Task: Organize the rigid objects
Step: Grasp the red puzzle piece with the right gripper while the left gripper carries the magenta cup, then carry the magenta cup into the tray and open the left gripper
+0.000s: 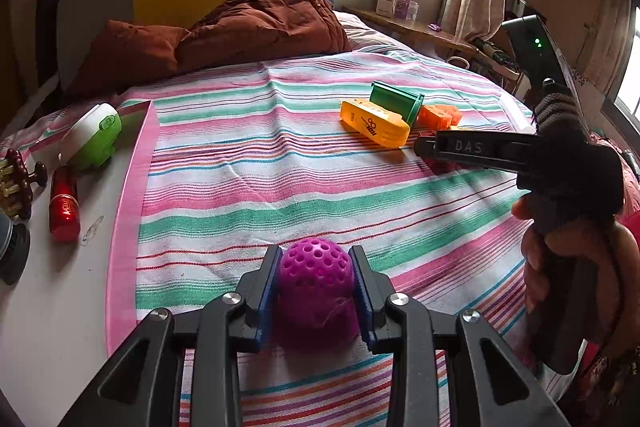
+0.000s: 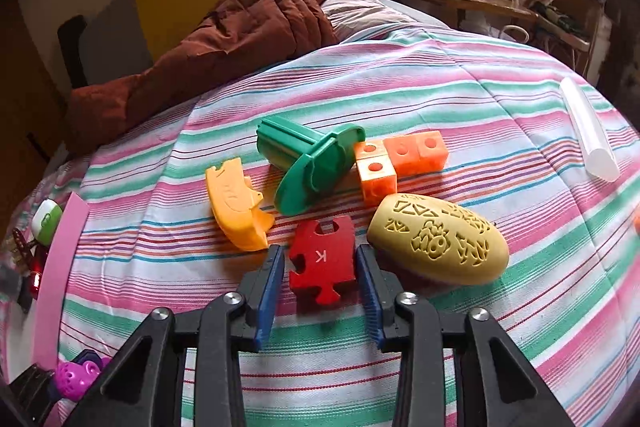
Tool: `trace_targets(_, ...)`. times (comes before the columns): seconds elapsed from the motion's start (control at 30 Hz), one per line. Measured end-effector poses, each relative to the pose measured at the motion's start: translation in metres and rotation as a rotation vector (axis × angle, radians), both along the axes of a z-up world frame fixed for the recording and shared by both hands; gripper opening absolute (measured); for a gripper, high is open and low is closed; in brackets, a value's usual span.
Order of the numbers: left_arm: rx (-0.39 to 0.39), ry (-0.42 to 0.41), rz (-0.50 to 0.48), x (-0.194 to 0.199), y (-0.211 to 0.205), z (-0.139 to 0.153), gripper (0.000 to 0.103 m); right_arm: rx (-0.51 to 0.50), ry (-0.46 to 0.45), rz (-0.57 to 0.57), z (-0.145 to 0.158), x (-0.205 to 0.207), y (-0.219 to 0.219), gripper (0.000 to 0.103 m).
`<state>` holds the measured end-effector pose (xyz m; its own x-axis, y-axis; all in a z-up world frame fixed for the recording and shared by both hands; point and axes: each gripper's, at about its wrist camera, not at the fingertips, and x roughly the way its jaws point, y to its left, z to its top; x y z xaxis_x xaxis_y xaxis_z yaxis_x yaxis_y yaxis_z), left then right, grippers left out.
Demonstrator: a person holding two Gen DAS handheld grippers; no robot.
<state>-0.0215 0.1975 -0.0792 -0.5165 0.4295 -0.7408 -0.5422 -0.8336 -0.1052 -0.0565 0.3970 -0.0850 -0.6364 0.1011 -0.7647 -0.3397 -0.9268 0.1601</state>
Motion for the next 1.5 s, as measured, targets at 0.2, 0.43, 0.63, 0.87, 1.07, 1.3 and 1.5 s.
trace_targets(0.2,0.011,-0.003,0.001,-0.001,-0.002,0.001,0.033,-0.028,0.042,0.02,0.001,0.022,-0.014,0.033)
trace_targets(0.43,0.044,-0.026,-0.005,0.004,-0.013,0.012,0.033,0.003,0.048,0.051,0.0,0.037,-0.039,0.033)
trace_targets(0.63,0.142,-0.05,0.009,0.004,-0.041,0.034,0.033,0.026,0.042,0.051,0.0,0.036,-0.041,0.033)
trace_targets(0.87,0.166,-0.024,0.074,0.004,-0.084,0.052,0.033,0.034,0.04,0.051,0.0,0.036,-0.042,0.033)
trace_targets(1.07,0.114,0.009,0.183,0.0,-0.134,0.055,0.033,0.04,0.038,0.051,0.0,0.035,-0.043,0.033)
trace_targets(1.3,0.064,-0.031,0.332,-0.023,-0.194,0.038,0.033,0.062,0.026,0.05,-0.001,0.034,-0.046,0.033)
trace_targets(1.5,0.021,-0.066,0.401,-0.046,-0.223,0.022,0.033,0.059,0.028,0.05,-0.001,0.035,-0.046,0.033)
